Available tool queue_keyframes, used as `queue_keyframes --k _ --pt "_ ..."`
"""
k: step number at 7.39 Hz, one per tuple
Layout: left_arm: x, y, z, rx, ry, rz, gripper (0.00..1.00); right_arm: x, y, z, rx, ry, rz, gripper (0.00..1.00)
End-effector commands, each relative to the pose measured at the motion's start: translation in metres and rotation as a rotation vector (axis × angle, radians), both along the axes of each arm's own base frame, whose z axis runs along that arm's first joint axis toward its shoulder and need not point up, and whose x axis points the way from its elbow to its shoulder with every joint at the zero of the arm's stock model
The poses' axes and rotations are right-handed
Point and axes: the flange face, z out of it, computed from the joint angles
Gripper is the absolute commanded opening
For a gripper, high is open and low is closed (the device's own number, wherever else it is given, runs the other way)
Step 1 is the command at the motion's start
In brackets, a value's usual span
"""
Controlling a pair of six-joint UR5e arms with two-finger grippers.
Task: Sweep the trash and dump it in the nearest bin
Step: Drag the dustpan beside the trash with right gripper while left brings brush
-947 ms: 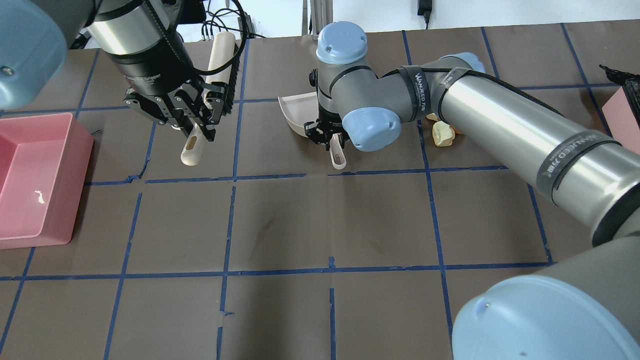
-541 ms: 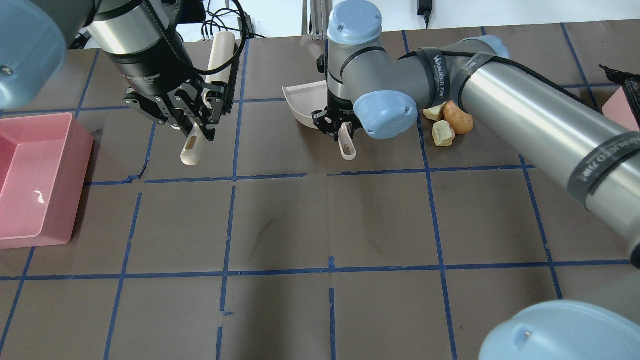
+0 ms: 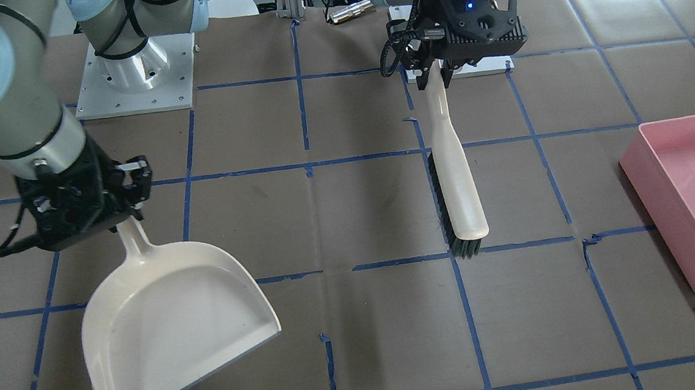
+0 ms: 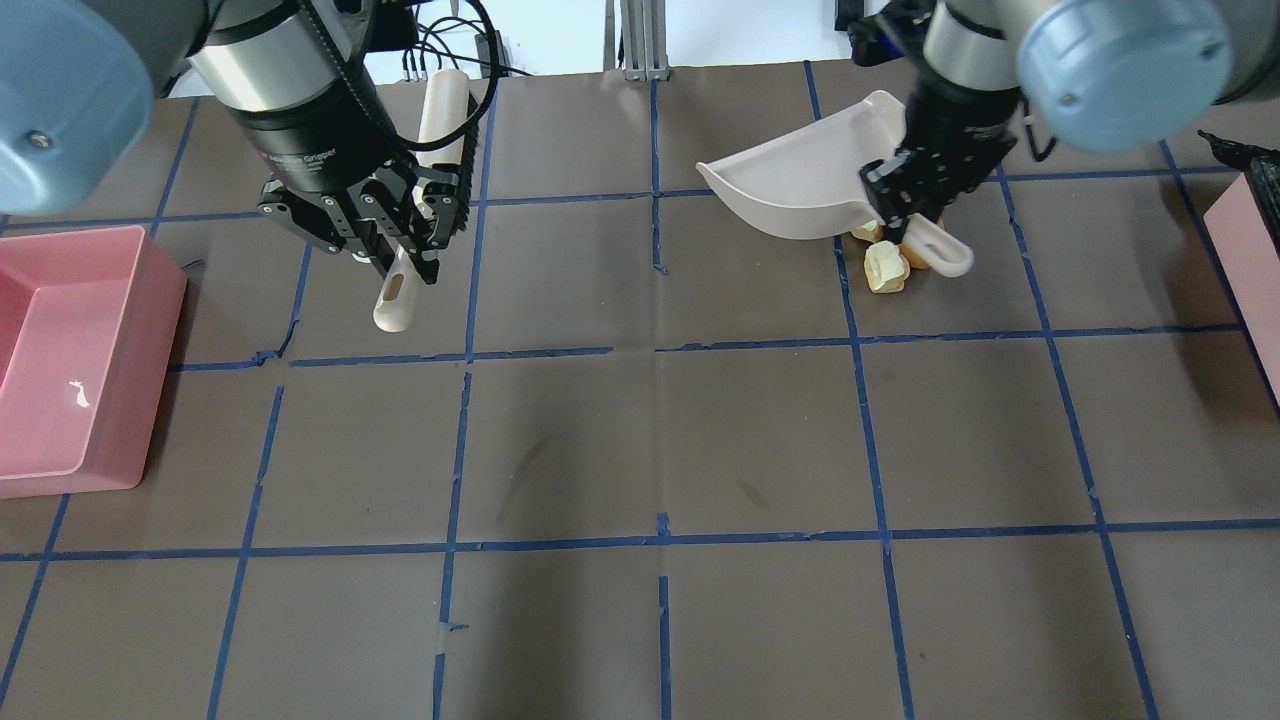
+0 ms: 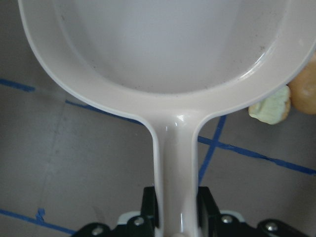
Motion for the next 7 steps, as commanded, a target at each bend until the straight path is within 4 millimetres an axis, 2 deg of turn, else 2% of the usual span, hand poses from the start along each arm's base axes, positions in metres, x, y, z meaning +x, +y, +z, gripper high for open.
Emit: queue_keyframes --k 1,2,3,4,5,6,7 --pt "-0.018 -0.009 -0.012 0.001 0.04 0.092 0.0 -0.121 0.012 0.01 0.048 -0.033 0.225 0.15" --pt "-0.055 -0.015 -0.024 -0.011 0.039 0.037 0.0 -0.174 0.014 0.007 0.049 -0.03 0.317 0.16" --pt "-0.108 -0.02 -0.046 -0.06 0.038 0.011 0.0 -0.22 0.013 -0.006 0.049 -0.026 0.433 0.17" --pt "-0.147 -0.027 -0.064 -0.076 0.044 -0.01 0.0 -0.262 0.003 -0.037 0.032 -0.031 0.563 0.17" --pt "-0.182 -0.046 -0.088 -0.057 0.04 -0.031 0.0 -0.305 -0.006 -0.076 0.023 -0.026 0.583 0.17" --pt "-0.227 -0.067 -0.109 -0.053 0.037 -0.08 0.0 -0.32 -0.021 -0.104 0.008 -0.01 0.602 0.17" --pt "-0.269 -0.089 -0.132 -0.047 0.035 -0.106 0.0 -0.325 -0.033 -0.13 -0.001 -0.006 0.615 0.18"
